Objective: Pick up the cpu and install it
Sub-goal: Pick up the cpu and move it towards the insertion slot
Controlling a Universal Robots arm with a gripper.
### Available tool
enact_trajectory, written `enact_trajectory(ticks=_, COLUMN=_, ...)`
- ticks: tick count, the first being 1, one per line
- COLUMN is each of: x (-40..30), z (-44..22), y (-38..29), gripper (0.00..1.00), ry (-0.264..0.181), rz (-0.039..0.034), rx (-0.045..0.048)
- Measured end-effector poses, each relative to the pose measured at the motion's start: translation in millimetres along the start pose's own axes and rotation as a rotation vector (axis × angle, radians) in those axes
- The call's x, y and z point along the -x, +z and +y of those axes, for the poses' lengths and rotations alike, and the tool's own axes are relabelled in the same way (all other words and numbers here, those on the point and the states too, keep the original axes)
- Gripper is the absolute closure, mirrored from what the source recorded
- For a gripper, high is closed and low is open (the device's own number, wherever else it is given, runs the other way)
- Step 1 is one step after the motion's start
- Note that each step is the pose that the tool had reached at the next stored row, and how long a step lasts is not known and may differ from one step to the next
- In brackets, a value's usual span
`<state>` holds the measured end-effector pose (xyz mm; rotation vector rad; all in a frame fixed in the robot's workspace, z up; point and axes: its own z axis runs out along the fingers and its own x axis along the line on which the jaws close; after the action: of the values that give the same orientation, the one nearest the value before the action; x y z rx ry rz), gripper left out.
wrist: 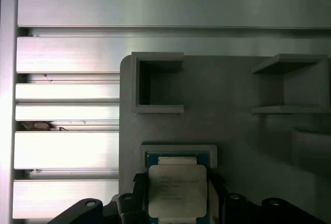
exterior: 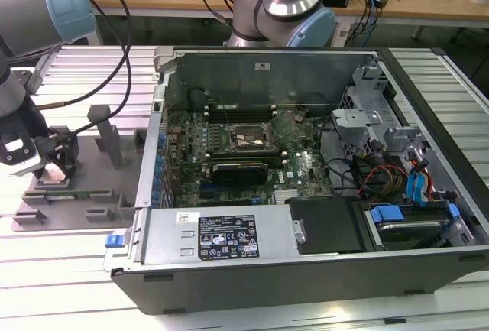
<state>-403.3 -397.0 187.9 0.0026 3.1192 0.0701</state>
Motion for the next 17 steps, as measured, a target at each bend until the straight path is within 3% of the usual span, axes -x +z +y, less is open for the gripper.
enact_trajectory(ticks=3, x=0.0, z=0.0, y=-0.1, gripper=0.45, ry=0.000, rz=0.0000, rx=0.0000)
enact_trajectory(ticks=5, x=0.1, z=0.2, y=-4.9, gripper=0.45, ry=0.000, rz=0.0001, rx=-0.0001)
enact_trajectory(ticks=11, x=0.7, z=1.7, y=-33.0, gripper=0.45, ry=0.000, rz=0.0001, rx=-0.0001)
enact_trajectory(ticks=14, x=0.9, z=2.3, y=-40.8, gripper=0.45, ry=0.000, rz=0.0000, rx=0.0000)
enact_trajectory(ticks=17, x=1.1, z=3.3, y=-52.9, gripper=0.45, ry=0.000, rz=0.0001, rx=-0.0001)
